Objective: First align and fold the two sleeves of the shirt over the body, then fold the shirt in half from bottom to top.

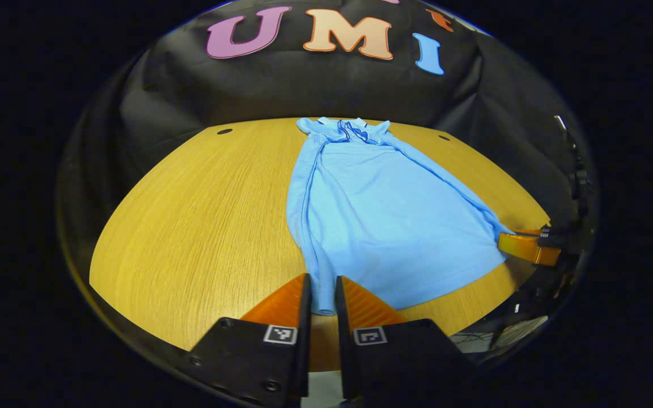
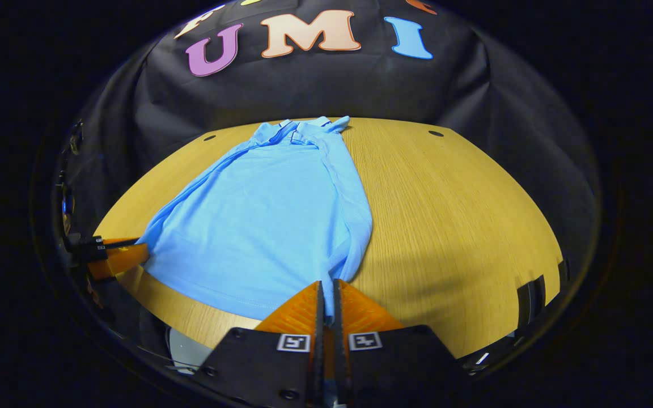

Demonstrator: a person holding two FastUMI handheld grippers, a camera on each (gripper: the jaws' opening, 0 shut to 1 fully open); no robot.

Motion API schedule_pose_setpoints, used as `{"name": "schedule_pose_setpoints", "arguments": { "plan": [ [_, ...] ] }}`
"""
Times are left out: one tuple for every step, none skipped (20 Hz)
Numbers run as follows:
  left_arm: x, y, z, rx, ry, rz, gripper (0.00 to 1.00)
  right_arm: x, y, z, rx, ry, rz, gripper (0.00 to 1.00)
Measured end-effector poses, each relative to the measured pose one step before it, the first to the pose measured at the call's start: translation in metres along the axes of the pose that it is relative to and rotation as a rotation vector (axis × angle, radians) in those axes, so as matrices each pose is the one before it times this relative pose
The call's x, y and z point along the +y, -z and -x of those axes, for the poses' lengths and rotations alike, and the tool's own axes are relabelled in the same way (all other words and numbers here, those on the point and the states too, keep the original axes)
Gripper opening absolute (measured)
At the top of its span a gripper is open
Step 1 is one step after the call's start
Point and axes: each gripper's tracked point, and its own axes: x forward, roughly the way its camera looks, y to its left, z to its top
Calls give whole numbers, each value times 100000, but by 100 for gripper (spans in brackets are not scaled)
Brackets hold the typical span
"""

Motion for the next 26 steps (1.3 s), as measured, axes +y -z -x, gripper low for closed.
{"name": "schedule_pose_setpoints", "arguments": {
  "plan": [
    [29, -247, 149, -662, 582, 3419, 13, 279, 30, 279, 744, -344, -843, 5],
    [-42, 80, -159, 557, 751, 2907, 1, 118, -137, -186, 45, -158, 225, 1],
    [-35, -84, 138, 522, 800, 2498, 0, 175, -11, 82, 520, -884, 1379, 2],
    [24, -80, 23, 640, 747, 2139, 0, 131, -251, -8, 40, -754, 1393, 2],
    [59, 12, -40, 740, -39, 992, 0, 159, -233, 89, -327, -812, 612, 2],
    [191, -186, -89, 293, -553, 144, 0, 140, -516, 77, -612, -958, -214, 2],
    [254, -86, -130, 618, -560, -194, 0, 219, -381, 26, -995, -577, -595, 2],
    [143, -54, -32, 577, -822, -264, 0, 123, -644, 22, -704, -536, -547, 2],
    [-51, -141, -88, 926, 50, -25, 0, 17, -674, -101, -931, -467, -511, 2],
    [28, -469, 8, -198, -122, -139, 0, 86, -899, 31, -1073, -274, -447, 2],
    [-26, -578, 206, -878, -422, -585, 0, 164, -908, -110, -1078, -1138, -870, 2],
    [-127, -874, -30, -1333, 432, -301, 0, 215, -1056, -112, -1505, -872, -797, 2],
    [154, -1141, -108, -2068, -873, -258, 0, -52, -1213, -96, -1905, -183, -111, 2],
    [76, -977, -83, -902, -626, 132, 0, -8, -1140, -208, -1281, -531, 163, 2],
    [108, -1170, -197, -1589, -292, 454, 0, -102, -939, -226, -1725, -99, 431, 2],
    [108, -1047, -184, -1025, -624, 370, 0, -45, -957, -266, -1287, -340, 366, 2],
    [-17, -1038, -309, -702, -370, 331, 0, -35, -883, -461, -769, -154, 170, 3],
    [-62, -991, -581, -907, -252, 109, 0, -57, -1131, -576, -1154, -345, -127, 2],
    [-103, -1004, -463, -1025, -83, -69, 0, 23, -1038, -476, -1536, -295, -331, 3],
    [-68, -1098, -341, -1103, -80, -350, 0, -96, -1068, -530, -1257, -6, -273, 3],
    [-77, -915, -410, -177, -78, -534, 0, -100, -910, -604, -1111, -45, -261, 2],
    [-56, -927, -748, -622, -495, -711, 0, -165, -1088, -611, -1044, -123, -410, 2],
    [-110, -853, -639, 44, -63, -738, 0, -139, -859, -723, -897, -18, -317, 2],
    [-143, -1042, -512, -704, -144, -638, 0, -205, -949, -782, -761, -87, -386, 3],
    [-111, -968, -547, -324, -47, -731, 0, -248, -913, -731, -921, 138, -577, 3],
    [-202, -1080, -537, -922, 61, -554, 0, -230, -893, -819, -750, -79, -752, 2]
  ]
}}
